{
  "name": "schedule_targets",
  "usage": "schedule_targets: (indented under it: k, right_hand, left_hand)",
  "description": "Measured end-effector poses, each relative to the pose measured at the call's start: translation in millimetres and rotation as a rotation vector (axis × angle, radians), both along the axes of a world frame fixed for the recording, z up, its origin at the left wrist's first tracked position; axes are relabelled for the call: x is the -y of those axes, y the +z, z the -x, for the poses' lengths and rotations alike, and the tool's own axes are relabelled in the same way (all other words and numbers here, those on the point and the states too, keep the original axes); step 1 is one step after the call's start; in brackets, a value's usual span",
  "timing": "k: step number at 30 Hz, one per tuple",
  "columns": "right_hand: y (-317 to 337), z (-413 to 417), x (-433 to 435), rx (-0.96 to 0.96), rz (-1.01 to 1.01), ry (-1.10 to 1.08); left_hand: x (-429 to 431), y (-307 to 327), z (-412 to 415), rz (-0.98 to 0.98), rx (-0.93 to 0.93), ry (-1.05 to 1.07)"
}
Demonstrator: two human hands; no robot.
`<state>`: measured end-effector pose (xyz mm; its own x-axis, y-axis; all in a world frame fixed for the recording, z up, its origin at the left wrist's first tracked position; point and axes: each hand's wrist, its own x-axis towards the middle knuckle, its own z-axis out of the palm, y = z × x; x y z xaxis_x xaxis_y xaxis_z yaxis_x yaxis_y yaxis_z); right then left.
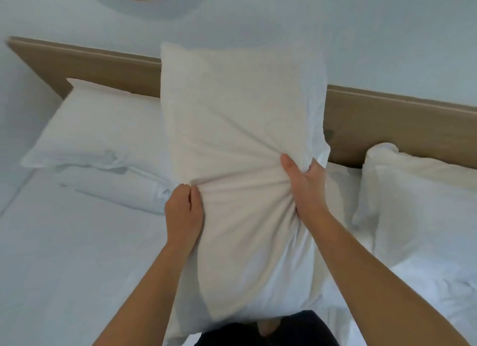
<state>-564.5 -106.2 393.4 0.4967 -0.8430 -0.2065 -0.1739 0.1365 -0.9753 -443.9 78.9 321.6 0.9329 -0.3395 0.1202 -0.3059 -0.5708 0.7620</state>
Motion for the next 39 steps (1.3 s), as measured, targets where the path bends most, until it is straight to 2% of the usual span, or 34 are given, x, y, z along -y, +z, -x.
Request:
schedule_targets:
  k: [10, 18, 23, 25, 28, 31, 33, 35, 39]
  right_hand:
    - [8, -216, -7, 0.042, 0.002, 0.430]
    - [11, -407, 2, 0.055, 0.027, 0.901]
    - [24, -534, 0, 0.089, 0.048, 1.096]
    - [24, -583, -1, 0.068, 0.147, 1.106]
    - [5, -647, 6, -0.077, 0.499, 1.084]
    - [-41, -674, 31, -0.510, 0.939, 1.142]
    - [-85, -665, 53, -0.676, 1.029, 1.303]
    - [-127, -646, 76, -0.766, 1.009, 1.490]
    - [-167, -633, 103, -0.783, 1.121, 1.620]
  left_hand:
    - [-42, 8, -119, 0.034, 0.112, 0.505]
    - [-6, 9, -199, 0.151, 0.107, 1.007]
    - [12, 25, -285, 0.183, 0.117, 1.167]
    - [17, 28, -322, 0.162, 0.120, 1.208]
    - [21, 13, -377, 0.191, 0.035, 1.249]
    - [36, -29, -414, 0.179, -0.251, 1.138]
    - [54, -66, -419, 0.016, -0.402, 0.951]
    - [71, -99, -413, -0.127, -0.517, 0.804]
    - [89, -130, -411, -0.257, -0.620, 0.690]
